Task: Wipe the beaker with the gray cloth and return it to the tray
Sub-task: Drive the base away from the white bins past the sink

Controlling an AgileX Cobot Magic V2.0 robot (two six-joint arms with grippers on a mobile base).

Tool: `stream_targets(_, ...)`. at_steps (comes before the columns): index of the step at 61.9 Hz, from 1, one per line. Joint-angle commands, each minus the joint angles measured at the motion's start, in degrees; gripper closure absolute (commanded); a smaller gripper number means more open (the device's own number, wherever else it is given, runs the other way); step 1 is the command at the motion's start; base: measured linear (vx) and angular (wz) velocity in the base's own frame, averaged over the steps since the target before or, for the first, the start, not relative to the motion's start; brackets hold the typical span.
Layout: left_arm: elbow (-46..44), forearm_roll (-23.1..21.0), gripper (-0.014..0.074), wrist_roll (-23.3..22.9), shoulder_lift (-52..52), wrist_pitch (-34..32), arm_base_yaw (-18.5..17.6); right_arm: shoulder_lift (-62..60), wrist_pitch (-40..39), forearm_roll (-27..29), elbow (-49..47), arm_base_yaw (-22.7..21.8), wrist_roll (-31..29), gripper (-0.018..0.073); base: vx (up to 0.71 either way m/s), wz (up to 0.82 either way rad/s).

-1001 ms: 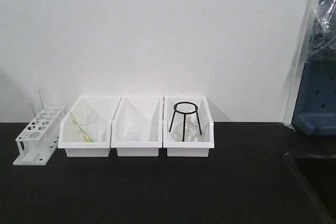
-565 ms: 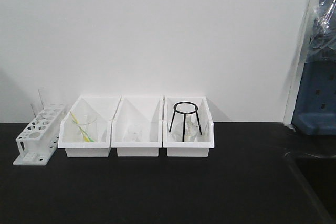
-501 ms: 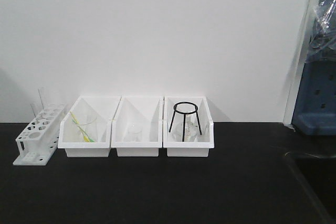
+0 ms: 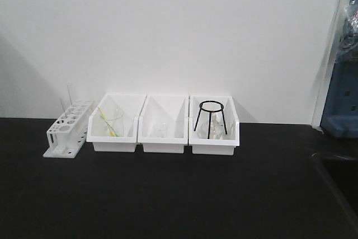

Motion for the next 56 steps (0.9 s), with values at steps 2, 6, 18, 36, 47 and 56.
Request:
stream_targets(2, -0.44, 0.01, 0.0602, -0.33, -0.22, -4.32, -0.05, 0.01, -4.88, 0.0, 0.83, -0.34, -0.03, 0.0564, -0.27, 0.14)
stream_targets(6, -0.44, 0.01, 0.0602, -0.33, -0.22, -4.32, -0.05, 0.01, -4.88, 0.0, 0.83, -0.34, -0.03, 0.0564, -0.27, 0.1)
stream_targets(18, -0.44, 0.01, 0.0602, -0.33, -0.22, -4.32, -0.05, 0.01, -4.88, 0.0, 0.83, -0.34, -0.03, 0.0564, -0.31, -0.08)
stream_targets(36, -0.44, 0.01, 0.0602, -0.33, -0.22, -4.32, -0.05, 0.01, -4.88, 0.0, 0.83, -0.34, -0.03, 0.0564, -0.36, -0.36)
stream_targets(47, -0.44, 0.01, 0.0602, -0.33, -0.22, -4.32, -0.05, 0.01, -4.88, 0.0, 0.83, -0.34, -0.03, 0.0564, -0.38, -0.56)
stream_targets(56, -0.44, 0.01, 0.0602, -0.33, -0.22, -4.32, -0.05, 0.01, -4.88, 0.0, 0.83, -0.34, -0.03, 0.0564, -0.38, -0.59)
